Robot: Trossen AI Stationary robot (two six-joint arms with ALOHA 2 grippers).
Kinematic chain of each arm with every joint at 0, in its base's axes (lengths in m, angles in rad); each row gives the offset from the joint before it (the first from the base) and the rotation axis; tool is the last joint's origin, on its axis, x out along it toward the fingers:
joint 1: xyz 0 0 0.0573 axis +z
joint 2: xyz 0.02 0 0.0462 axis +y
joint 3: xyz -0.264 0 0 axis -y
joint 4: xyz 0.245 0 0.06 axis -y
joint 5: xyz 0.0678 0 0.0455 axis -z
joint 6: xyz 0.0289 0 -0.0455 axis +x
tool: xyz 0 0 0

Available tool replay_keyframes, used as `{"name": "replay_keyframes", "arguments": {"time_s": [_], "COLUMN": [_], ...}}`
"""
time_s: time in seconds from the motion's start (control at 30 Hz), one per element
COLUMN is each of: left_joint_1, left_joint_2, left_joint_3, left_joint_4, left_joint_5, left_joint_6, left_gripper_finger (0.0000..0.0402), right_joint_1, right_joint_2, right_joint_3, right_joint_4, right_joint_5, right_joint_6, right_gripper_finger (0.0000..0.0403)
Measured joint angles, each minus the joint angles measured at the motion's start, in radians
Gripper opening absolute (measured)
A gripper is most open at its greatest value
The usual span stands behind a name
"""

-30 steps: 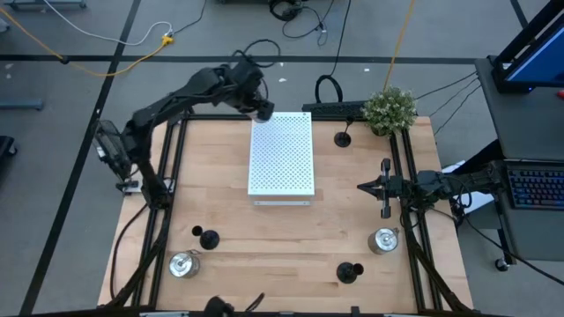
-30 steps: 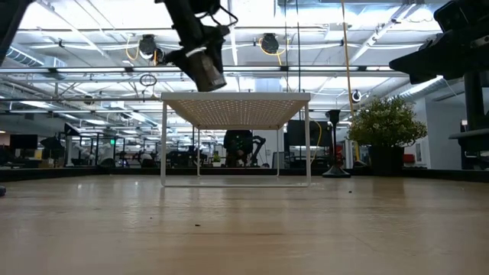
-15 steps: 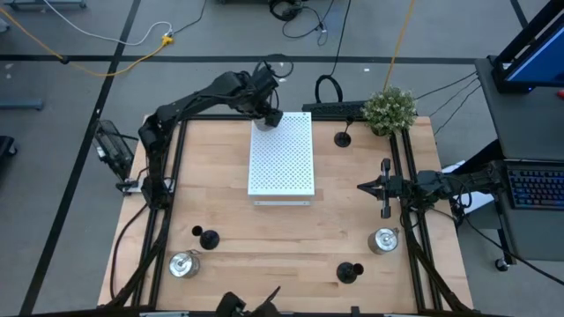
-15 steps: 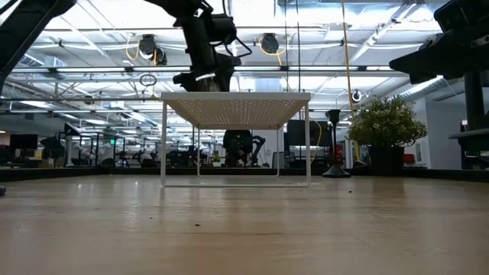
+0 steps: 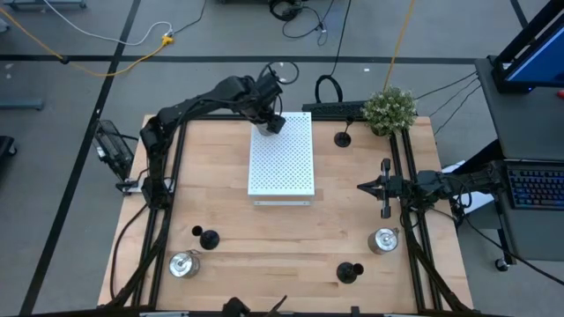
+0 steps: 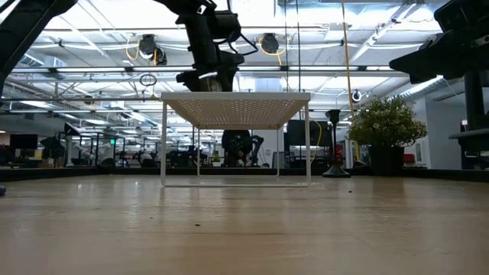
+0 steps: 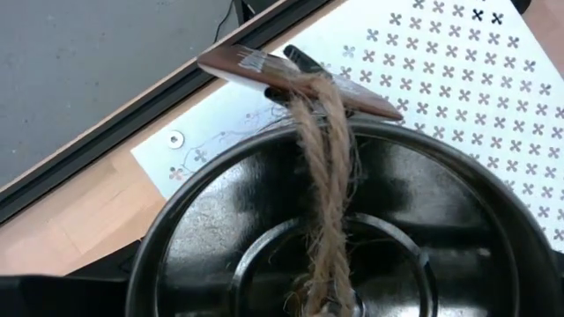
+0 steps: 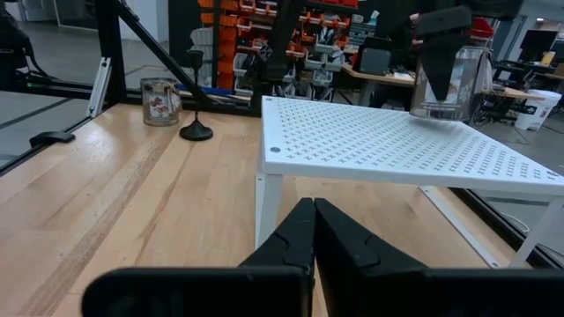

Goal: Pick & Place candle stick holders
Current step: Put the top silver scented candle on the shelf

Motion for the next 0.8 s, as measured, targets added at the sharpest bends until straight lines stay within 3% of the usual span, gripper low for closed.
{"name": "replay_keyframes", "arguments": {"time_s": [0.27, 0.43, 0.67, 0.8], "left_joint_1": [-0.004, -0.010, -0.009, -0.007], "left_joint_2": [0.000, 0.000, 0.000, 0.000], "left_joint_3": [0.000, 0.000, 0.000, 0.000], "left_joint_4": [-0.024, -0.019, -0.018, -0.014], "left_joint_5": [0.014, 0.016, 0.040, 0.041], "left_joint_6": [0.010, 0.025, 0.033, 0.056], "left_gripper_finger": [0.0359, 0.0387, 0.0366, 0.0388], "right_joint_1": [0.000, 0.000, 0.000, 0.000], "right_joint_2": [0.000, 0.000, 0.000, 0.000], "right_joint_3": [0.000, 0.000, 0.000, 0.000], "right_joint_4": [0.000, 0.000, 0.000, 0.000], "right_joint_5": [0.000, 0.000, 0.000, 0.000], "right_joint_6": [0.000, 0.000, 0.000, 0.000], "right_gripper_finger": [0.0000, 0.0000, 0.0000, 0.0000]}}
